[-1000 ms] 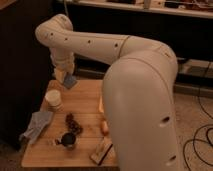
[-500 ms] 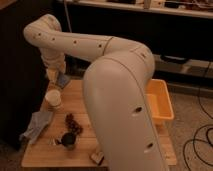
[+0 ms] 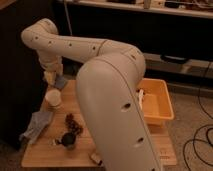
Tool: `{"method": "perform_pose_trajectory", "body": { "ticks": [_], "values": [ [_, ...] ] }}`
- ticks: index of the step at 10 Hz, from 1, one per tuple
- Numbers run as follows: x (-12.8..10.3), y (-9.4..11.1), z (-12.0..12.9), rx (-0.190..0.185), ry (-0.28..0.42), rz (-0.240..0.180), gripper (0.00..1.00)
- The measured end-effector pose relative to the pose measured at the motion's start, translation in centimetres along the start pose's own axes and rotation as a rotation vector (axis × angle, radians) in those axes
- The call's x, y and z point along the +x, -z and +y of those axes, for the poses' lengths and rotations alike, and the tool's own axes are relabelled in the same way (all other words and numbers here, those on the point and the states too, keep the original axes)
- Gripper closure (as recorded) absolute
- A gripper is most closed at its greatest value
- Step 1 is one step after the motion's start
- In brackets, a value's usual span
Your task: Place sponge in paper cup
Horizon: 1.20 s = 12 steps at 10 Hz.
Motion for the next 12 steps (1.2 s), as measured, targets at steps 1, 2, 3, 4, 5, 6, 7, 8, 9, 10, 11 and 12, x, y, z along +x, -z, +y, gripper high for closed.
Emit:
{"method": "perform_pose_trajectory", "body": {
  "ticks": [1,2,3,4,5,6,7,8,9,10,11,12],
  "values": [
    [-0.2,-0.4,0.1,-0.006,0.007,-0.003,1.0],
    [-0.3,-0.7,0.2,-0.015,0.012,-0.007,1.0],
    [-0.3,-0.9,0.2,-0.021,0.014,-0.011,1.0],
    [-0.4,-1.3,0.2,-0.031,0.018,-0.017,1.0],
    [-0.6,-1.4,0.3,-0.036,0.022,-0.023,1.0],
    [-0.8,-1.7,0.4,-0.041,0.027,-0.025,1.0],
    [-1.1,-2.0,0.6,-0.046,0.033,-0.029,1.0],
    [-1.4,-2.3,0.8,-0.048,0.037,-0.027,1.0],
    [-1.9,-2.7,1.2,-0.047,0.046,-0.02,1.0],
    [-2.2,-3.2,1.7,-0.046,0.057,-0.002,1.0],
    [-2.8,-3.9,2.3,-0.038,0.072,0.019,1.0],
    [-3.0,-4.2,2.5,-0.034,0.079,0.032,1.0]
  ]
}}
